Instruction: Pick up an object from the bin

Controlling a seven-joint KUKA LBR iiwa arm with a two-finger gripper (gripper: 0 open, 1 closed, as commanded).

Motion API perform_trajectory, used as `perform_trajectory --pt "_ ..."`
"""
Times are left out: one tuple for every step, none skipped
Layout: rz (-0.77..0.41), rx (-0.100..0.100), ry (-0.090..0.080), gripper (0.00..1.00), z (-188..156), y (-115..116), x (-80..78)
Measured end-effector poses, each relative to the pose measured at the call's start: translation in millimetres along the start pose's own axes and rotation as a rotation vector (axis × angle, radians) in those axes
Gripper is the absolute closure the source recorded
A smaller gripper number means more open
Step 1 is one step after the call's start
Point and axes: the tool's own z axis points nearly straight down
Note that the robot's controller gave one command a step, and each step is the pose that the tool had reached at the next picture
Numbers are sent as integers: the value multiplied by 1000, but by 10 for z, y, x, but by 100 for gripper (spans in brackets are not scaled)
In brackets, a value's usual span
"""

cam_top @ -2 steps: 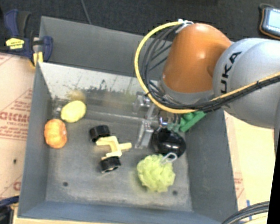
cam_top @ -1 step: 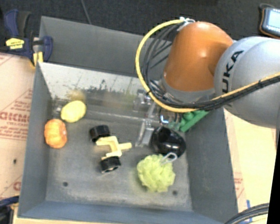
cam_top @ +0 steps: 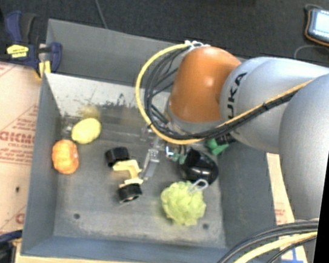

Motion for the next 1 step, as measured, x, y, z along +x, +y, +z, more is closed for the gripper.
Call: perform_trajectory --pt "-45 3 8 0 165 171 54"
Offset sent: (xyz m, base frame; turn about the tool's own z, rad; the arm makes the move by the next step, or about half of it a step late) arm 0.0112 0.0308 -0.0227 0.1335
